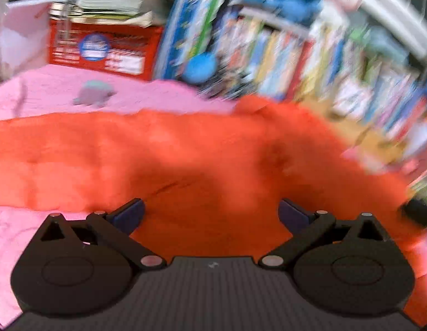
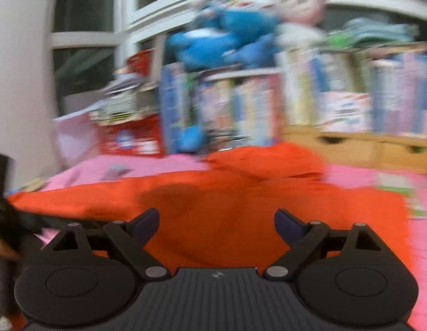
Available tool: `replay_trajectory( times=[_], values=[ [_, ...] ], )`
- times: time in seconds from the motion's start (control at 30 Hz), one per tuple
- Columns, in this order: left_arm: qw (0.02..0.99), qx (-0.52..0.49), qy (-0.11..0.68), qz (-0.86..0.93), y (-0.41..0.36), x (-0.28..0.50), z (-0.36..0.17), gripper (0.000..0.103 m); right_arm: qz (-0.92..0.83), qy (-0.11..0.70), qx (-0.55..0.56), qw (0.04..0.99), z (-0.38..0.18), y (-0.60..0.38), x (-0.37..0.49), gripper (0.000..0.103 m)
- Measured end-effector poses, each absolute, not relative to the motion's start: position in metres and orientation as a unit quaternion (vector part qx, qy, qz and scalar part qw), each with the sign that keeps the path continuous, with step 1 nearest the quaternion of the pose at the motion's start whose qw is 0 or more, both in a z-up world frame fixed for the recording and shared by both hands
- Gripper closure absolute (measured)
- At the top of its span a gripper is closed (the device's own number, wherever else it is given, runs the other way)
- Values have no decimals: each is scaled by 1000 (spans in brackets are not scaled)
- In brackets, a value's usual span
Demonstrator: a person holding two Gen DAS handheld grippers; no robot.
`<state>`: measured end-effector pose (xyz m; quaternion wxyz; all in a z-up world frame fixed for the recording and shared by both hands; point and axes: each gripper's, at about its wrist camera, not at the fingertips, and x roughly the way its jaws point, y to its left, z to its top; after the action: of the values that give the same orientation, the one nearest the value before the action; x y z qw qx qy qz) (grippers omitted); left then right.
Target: Fold clothes
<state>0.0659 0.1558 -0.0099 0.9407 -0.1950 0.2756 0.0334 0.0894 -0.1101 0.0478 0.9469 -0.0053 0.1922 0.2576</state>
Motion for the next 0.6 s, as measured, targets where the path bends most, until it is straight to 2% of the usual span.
replay_trajectory(
  times=[0.2, 0.3, 0.33, 0.37, 0.4, 0.43, 0.47, 0.6],
  values=[
    [917, -256, 304, -33, 131, 113, -14, 0, 134, 208, 30, 968, 32, -166, 93, 12],
    [910, -260, 321, -18, 121, 140, -27, 9, 94, 221, 47, 969, 21, -186, 94, 12],
    [912, -264, 313, -12, 119, 145, -28, 20, 88, 224, 50, 969, 19, -191, 93, 12],
    [914, -273, 301, -13, 119, 148, -27, 41, 83, 226, 52, 969, 18, -197, 93, 12],
    [914, -284, 290, -20, 119, 152, -27, 52, 78, 229, 54, 969, 16, -202, 92, 12],
    [912, -293, 286, -23, 120, 155, -27, 68, 72, 231, 53, 969, 15, -207, 92, 12],
    [911, -299, 284, -21, 120, 159, -26, 77, 64, 233, 50, 969, 14, -211, 92, 12],
    [927, -277, 253, 1, 122, 158, -19, 81, 48, 240, 33, 969, 12, -221, 104, 17]
  ],
)
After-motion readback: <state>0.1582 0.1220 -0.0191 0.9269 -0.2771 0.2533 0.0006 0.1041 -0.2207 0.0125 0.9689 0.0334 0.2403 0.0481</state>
